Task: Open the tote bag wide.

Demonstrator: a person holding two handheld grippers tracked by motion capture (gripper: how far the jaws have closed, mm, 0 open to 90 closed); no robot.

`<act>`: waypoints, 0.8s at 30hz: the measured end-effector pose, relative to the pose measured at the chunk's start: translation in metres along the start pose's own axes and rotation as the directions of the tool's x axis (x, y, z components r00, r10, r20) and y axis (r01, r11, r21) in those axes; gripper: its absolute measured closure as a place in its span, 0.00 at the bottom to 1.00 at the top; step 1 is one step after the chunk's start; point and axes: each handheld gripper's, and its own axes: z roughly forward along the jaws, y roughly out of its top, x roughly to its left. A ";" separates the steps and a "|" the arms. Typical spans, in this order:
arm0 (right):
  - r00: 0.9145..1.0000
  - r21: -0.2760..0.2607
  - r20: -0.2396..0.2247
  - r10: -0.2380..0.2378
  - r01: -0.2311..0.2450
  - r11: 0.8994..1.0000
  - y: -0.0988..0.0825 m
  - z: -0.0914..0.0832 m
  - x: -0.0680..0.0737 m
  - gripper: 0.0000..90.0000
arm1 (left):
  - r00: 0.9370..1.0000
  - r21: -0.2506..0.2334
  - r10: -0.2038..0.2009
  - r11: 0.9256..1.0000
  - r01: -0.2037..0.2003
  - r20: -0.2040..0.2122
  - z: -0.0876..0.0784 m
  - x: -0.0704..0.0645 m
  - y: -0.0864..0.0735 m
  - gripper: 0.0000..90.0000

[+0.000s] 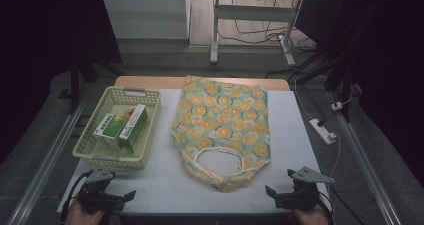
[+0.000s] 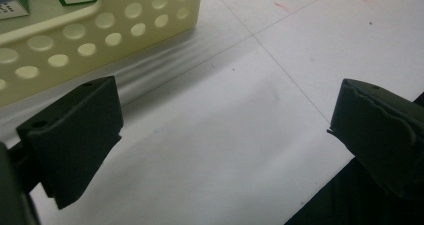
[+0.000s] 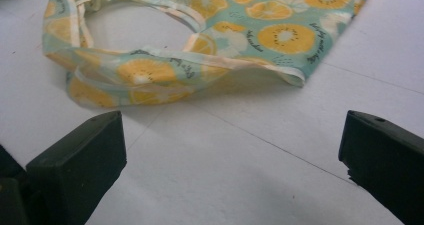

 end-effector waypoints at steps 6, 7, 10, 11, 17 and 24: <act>1.000 0.012 0.001 -0.005 0.005 1.000 0.000 0.001 0.002 0.00 | 1.000 -0.007 0.002 1.000 -0.002 0.006 0.000 0.000 0.000 0.00; 1.000 0.013 0.007 -0.004 0.004 1.000 0.000 0.001 0.002 0.00 | 1.000 -0.005 0.005 1.000 -0.005 0.004 0.000 -0.001 0.000 0.00; 1.000 0.030 0.017 -0.002 0.001 1.000 0.001 0.002 0.003 0.00 | 1.000 0.003 0.011 1.000 -0.012 0.002 0.001 -0.001 0.000 0.00; 1.000 0.034 0.021 -0.003 0.002 0.999 0.001 0.002 0.003 0.00 | 1.000 0.006 0.013 1.000 -0.013 0.001 0.001 -0.002 0.001 0.00; 1.000 0.045 0.015 0.009 -0.010 0.999 0.001 0.003 0.001 0.00 | 1.000 0.021 0.017 1.000 -0.017 -0.003 0.002 -0.002 0.001 0.00; 1.000 0.056 0.009 0.018 -0.019 0.998 0.001 0.005 0.000 0.00 | 1.000 0.016 0.015 1.000 -0.015 -0.004 0.002 -0.002 0.001 0.00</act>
